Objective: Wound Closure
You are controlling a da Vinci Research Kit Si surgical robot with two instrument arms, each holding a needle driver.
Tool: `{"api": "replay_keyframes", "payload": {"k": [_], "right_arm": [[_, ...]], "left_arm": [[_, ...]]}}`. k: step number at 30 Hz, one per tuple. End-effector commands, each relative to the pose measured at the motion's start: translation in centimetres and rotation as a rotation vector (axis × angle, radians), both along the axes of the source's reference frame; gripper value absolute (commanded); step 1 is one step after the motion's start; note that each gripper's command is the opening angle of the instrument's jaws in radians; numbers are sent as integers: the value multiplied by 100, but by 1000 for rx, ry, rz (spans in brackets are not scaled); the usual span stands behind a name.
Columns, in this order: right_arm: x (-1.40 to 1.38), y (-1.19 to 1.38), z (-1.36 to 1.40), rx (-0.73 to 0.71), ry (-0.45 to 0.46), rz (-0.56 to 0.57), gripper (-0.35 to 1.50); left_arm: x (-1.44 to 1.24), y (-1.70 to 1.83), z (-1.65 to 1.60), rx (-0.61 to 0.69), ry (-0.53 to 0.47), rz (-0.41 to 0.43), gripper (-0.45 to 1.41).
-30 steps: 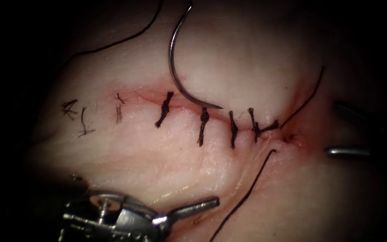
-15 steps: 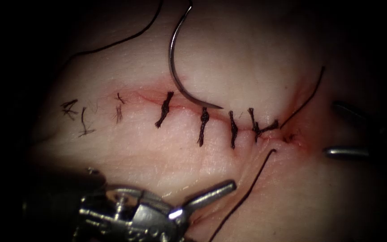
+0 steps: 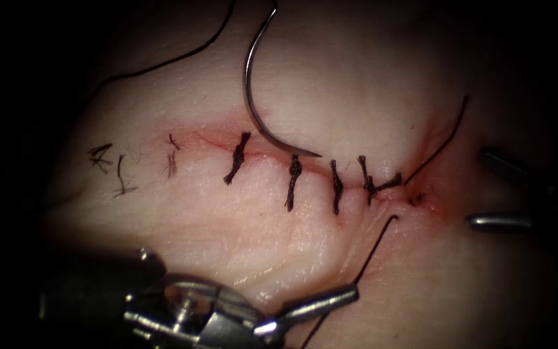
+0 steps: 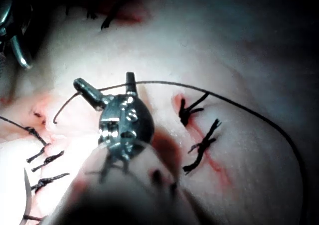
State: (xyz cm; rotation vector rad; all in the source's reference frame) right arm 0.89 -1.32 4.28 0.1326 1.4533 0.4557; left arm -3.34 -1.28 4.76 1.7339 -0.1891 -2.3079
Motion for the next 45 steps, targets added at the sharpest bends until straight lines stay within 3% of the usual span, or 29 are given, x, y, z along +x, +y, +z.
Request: {"api": "replay_keyframes", "payload": {"k": [1,2,5,6,8,9,15,22,29,38,39,40,41,44,45], "right_arm": [[8,0,4,-2,2,0,130],[8,-3,4,-4,6,-11,123],[9,-8,4,-25,16,-41,112],[21,-25,0,-80,-30,-147,108],[27,-31,-2,-93,-38,-170,108],[45,-45,-12,-147,-56,-216,115],[79,-55,-39,-285,-133,-297,122],[86,-37,-40,-492,-312,-261,123],[86,-39,-43,-550,-333,-228,122],[109,-48,-31,-616,-295,-276,122],[110,-50,-28,-624,-298,-283,115],[104,-52,-27,-641,-267,-333,-11],[102,-50,-29,-644,-263,-342,-35],[92,-43,-37,-646,-240,-308,-35],[90,-41,-39,-644,-241,-298,-35]], "left_arm": [[-4,3,6,-15,-2,6,-3],[-2,7,6,-40,-9,18,-45],[0,13,7,-74,-22,34,-45],[-2,24,7,-94,-17,44,-45],[-4,29,7,-91,-17,41,-45],[-10,38,6,-95,-16,39,-45],[-22,53,5,-87,-21,39,-45],[-20,53,5,-83,-23,57,-45],[-19,55,7,-82,-25,59,-45],[-20,54,5,-80,-31,64,-45],[-19,54,5,-74,-31,64,-45],[-17,54,5,-74,-32,66,-45],[-16,54,5,-69,-32,65,-45],[-15,53,5,-52,-29,64,-45],[-15,54,6,-46,-29,63,-35]]}}
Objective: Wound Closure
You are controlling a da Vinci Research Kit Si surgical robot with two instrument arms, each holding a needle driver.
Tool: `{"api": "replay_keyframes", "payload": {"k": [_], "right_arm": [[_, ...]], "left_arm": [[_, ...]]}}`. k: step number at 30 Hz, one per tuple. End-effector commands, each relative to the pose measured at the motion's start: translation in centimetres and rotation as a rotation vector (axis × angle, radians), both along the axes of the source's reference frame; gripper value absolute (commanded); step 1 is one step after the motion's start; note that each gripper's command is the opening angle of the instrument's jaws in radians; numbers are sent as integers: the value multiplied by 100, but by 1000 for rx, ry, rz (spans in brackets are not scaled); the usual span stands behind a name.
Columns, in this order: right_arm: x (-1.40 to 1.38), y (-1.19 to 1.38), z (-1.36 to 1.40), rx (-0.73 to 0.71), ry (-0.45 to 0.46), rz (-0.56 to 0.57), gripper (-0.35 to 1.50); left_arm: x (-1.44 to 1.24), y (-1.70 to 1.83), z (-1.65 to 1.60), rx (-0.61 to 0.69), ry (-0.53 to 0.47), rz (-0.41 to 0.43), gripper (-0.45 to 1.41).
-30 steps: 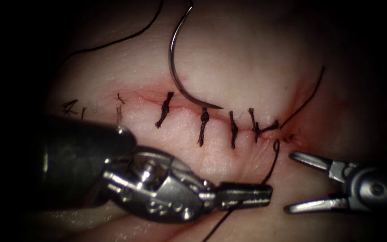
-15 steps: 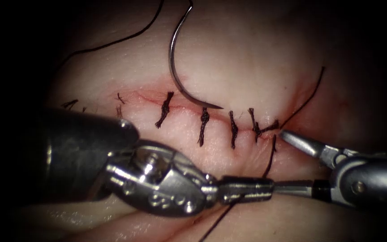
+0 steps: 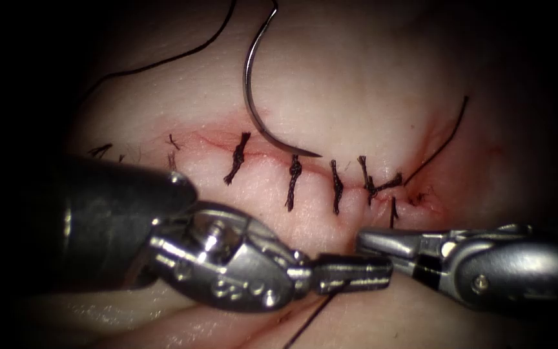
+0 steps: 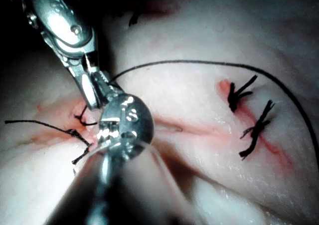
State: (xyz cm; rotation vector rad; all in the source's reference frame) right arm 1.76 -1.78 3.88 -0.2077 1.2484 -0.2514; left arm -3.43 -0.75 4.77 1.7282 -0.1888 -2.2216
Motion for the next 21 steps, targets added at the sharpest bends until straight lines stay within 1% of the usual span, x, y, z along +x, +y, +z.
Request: {"api": "replay_keyframes", "payload": {"k": [1,2,3,4,5,6,8,9,10,12,13,14,16,17,18,21], "right_arm": [[3,5,1,0,5,9,-35],[-1,10,-3,-8,-13,19,-35],[-1,10,-3,-8,-13,19,-35],[-2,15,-4,-4,-18,27,-35],[-3,16,-3,-3,-21,26,-35],[-3,17,-1,-3,-25,25,-35],[-5,17,4,-5,-31,21,-35],[-9,17,11,-10,-36,21,-35],[-13,18,16,-17,-39,16,-35],[-21,19,24,1,-38,28,-35],[-21,19,24,1,-38,28,-35],[-31,21,32,23,-30,47,-35],[-35,22,35,33,-30,51,-35],[-43,27,41,48,-28,63,-35],[-43,27,41,48,-28,63,-35],[-55,38,53,75,-21,83,-35]], "left_arm": [[-6,1,5,-2,-1,3,-35],[-6,1,5,10,-1,2,-11],[-6,1,5,10,-1,2,-11],[-8,2,5,19,-6,10,44],[-8,2,5,20,-8,11,64],[-10,2,5,21,-10,13,78],[-11,1,3,21,-13,15,81],[-13,0,0,23,-13,14,86],[-14,-1,-2,31,-17,16,86],[-16,-1,-7,40,-25,11,93],[-16,-1,-7,40,-25,11,93],[-16,-1,-11,42,-31,7,96],[-16,-1,-13,44,-36,7,99],[-16,-2,-15,45,-37,9,99],[-16,-2,-15,45,-37,9,99],[-14,-4,-15,47,-49,22,83]]}}
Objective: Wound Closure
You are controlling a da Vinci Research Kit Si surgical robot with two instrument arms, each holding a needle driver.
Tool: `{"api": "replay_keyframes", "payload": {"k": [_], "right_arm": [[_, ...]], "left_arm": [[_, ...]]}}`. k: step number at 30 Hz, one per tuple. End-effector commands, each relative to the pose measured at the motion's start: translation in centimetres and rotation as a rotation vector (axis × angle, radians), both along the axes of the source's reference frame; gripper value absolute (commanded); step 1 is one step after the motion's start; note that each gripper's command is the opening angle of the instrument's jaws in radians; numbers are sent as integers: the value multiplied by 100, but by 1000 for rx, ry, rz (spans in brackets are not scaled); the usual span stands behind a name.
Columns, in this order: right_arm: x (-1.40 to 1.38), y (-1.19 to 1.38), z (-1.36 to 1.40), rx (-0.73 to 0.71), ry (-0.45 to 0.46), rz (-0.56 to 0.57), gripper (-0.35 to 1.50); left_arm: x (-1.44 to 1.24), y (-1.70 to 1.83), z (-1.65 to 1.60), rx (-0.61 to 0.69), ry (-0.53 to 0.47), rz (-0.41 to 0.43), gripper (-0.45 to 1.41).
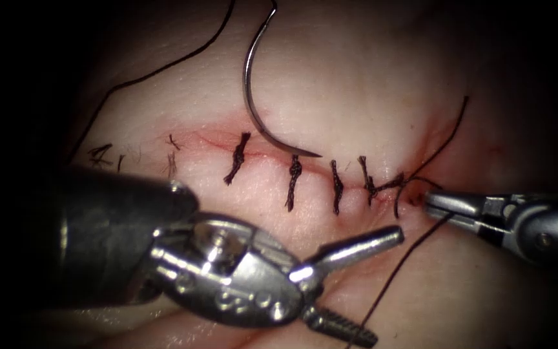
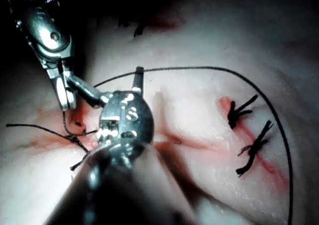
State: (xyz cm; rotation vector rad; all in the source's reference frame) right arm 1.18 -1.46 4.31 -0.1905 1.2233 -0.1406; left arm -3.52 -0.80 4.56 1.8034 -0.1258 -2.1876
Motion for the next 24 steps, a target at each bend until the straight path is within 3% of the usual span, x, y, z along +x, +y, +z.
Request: {"api": "replay_keyframes", "payload": {"k": [1,9,14,24], "right_arm": [[-3,11,15,22,12,20,-35],[-10,25,31,58,16,38,-35],[-12,35,40,81,16,49,-35],[-10,37,43,100,19,62,-35]], "left_arm": [[-5,-1,6,-4,-7,8,73],[-8,-11,0,-4,-49,46,54],[-10,-13,0,-7,-64,62,26],[-17,-20,3,-16,-79,79,15]]}}
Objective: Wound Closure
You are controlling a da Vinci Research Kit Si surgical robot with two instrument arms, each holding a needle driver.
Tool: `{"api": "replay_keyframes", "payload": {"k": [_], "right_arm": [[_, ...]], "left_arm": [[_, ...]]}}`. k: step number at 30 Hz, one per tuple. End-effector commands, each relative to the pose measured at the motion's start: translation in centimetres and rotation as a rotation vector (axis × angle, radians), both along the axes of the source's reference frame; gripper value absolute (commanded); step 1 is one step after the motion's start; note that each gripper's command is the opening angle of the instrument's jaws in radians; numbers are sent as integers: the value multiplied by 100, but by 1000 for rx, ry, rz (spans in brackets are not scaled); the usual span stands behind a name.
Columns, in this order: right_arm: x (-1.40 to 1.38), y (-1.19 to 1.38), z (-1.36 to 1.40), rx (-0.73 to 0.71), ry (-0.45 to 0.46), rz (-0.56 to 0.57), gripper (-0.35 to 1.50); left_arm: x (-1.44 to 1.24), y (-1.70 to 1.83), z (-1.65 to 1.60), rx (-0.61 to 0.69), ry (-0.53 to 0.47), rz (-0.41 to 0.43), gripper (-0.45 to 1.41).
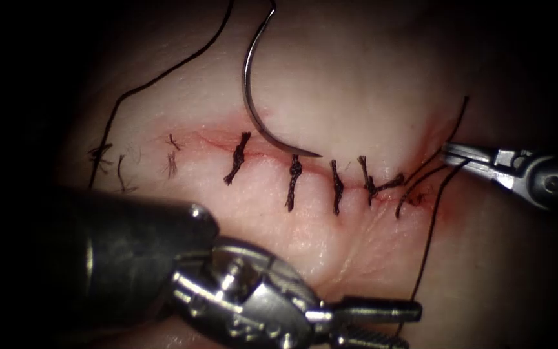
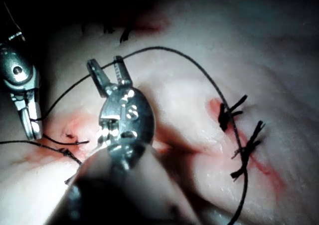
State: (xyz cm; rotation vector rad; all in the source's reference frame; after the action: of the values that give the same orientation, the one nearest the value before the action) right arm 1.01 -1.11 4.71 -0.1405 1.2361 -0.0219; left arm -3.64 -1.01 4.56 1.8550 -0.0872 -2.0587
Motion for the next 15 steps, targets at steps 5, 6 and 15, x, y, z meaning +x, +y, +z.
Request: {"api": "replay_keyframes", "payload": {"k": [5,6,15], "right_arm": [[8,2,7,2,-3,-1,-35],[8,2,7,2,-3,-1,-35],[9,-6,7,8,-5,-6,-35]], "left_arm": [[-5,1,-1,2,-7,6,39],[-5,1,-1,2,-7,6,39],[6,13,-8,19,-16,11,-45]]}}
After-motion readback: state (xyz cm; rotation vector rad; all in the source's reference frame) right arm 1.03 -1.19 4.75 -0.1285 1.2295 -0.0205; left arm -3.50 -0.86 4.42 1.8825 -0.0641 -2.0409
